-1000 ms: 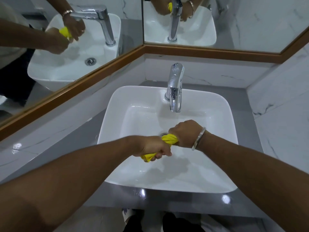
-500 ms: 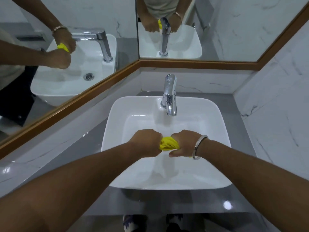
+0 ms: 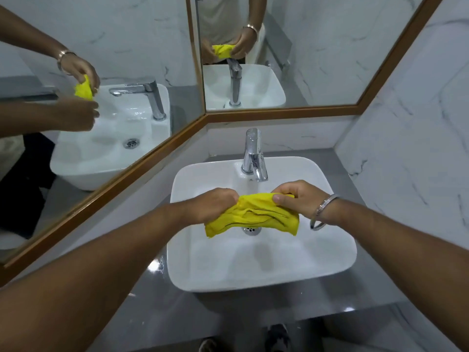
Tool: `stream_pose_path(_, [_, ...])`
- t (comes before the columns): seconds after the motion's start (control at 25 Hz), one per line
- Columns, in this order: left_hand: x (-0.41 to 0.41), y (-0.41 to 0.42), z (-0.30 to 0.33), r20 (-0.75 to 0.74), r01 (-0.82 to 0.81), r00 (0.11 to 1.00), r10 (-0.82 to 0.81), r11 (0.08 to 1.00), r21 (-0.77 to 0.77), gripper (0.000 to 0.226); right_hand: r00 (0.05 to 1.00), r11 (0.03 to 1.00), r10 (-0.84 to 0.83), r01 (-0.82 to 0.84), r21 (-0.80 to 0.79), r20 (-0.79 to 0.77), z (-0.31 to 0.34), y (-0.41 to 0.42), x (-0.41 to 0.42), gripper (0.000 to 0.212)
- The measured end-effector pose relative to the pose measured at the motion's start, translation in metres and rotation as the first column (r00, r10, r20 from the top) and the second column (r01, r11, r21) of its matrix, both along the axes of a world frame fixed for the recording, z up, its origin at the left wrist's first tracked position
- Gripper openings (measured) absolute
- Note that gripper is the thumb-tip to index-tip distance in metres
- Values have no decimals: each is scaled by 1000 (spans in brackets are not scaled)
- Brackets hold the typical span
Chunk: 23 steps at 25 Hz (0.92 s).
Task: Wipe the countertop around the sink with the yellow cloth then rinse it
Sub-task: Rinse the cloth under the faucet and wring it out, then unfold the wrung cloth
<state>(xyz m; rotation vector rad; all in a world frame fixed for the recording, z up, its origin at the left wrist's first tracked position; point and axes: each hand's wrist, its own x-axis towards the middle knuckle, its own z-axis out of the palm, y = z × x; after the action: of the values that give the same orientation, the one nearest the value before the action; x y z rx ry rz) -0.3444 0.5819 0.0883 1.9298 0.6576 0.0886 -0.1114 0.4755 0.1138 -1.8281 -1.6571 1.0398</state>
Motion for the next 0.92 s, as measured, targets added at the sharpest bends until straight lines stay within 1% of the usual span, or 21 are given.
stream_pose_path(0.08, [-2, 0, 2, -25, 21, 999, -22, 999, -45, 26, 994, 994, -97, 95, 45, 42, -3, -6, -6, 19])
stream_pose_path(0.12, [-1, 2, 2, -41, 35, 998, -37, 999, -30, 30, 986, 985, -160, 155, 72, 56, -4, -10, -10, 21])
stream_pose_path(0.16, [2, 3, 2, -49, 61, 997, -60, 998, 15, 32, 974, 972, -219, 213, 98, 53, -4, -15, -11, 21])
stream_pose_path(0.24, [11, 3, 3, -72, 94, 994, -87, 989, 111, 26, 953, 946, -301, 294, 138, 32, 1, -29, -12, 16])
stream_pose_path(0.32, [22, 1, 9, -75, 112, 992, -100, 976, 186, 20, 937, 929, -349, 347, 126, -10, 12, -43, -8, 10])
stream_pose_path(0.36, [28, -1, 14, -73, 123, 992, -107, 959, 255, 21, 927, 922, -371, 375, 97, -62, 19, -51, -3, 10])
stream_pose_path(0.4, [33, -1, 19, -77, 122, 992, -102, 930, 347, 23, 922, 925, -370, 377, 50, -109, 25, -58, 1, 13])
stream_pose_path(0.48, [48, -5, 35, -133, 152, 987, -93, 816, 558, 22, 928, 939, -345, 341, -49, -144, 35, -73, 13, 21])
stream_pose_path(0.52, [55, -9, 44, -172, 173, 982, -81, 757, 630, 22, 926, 938, -347, 341, -63, -152, 38, -79, 21, 22])
stream_pose_path(0.56, [62, -12, 52, -188, 180, 980, -70, 720, 670, 21, 922, 934, -356, 353, -44, -151, 39, -84, 28, 21])
stream_pose_path(0.64, [75, -20, 64, -174, 191, 980, -96, 694, 694, 16, 929, 931, -358, 363, 47, -93, 43, -93, 42, 17])
stream_pose_path(0.72, [92, -35, 74, -123, 212, 977, -173, 752, 625, 15, 924, 914, -378, 383, 132, -60, 47, -112, 59, 17])
stream_pose_path(0.76, [101, -45, 79, -109, 219, 975, -191, 786, 578, 21, 917, 904, -392, 399, 155, -75, 48, -123, 66, 17])
stream_pose_path(0.8, [109, -54, 82, -130, 239, 971, -201, 798, 553, 29, 910, 895, -403, 413, 169, -94, 48, -133, 72, 16])
stream_pose_path(0.84, [119, -63, 85, -187, 288, 957, -220, 777, 560, 36, 899, 883, -421, 437, 173, -119, 47, -144, 78, 16])
stream_pose_path(0.88, [131, -74, 85, -261, 364, 931, -256, 715, 597, 37, 886, 870, -441, 461, 174, -143, 46, -157, 84, 16])
stream_pose_path(0.92, [143, -87, 85, -336, 442, 896, -289, 638, 630, 31, 877, 863, -448, 475, 172, -175, 46, -173, 90, 14])
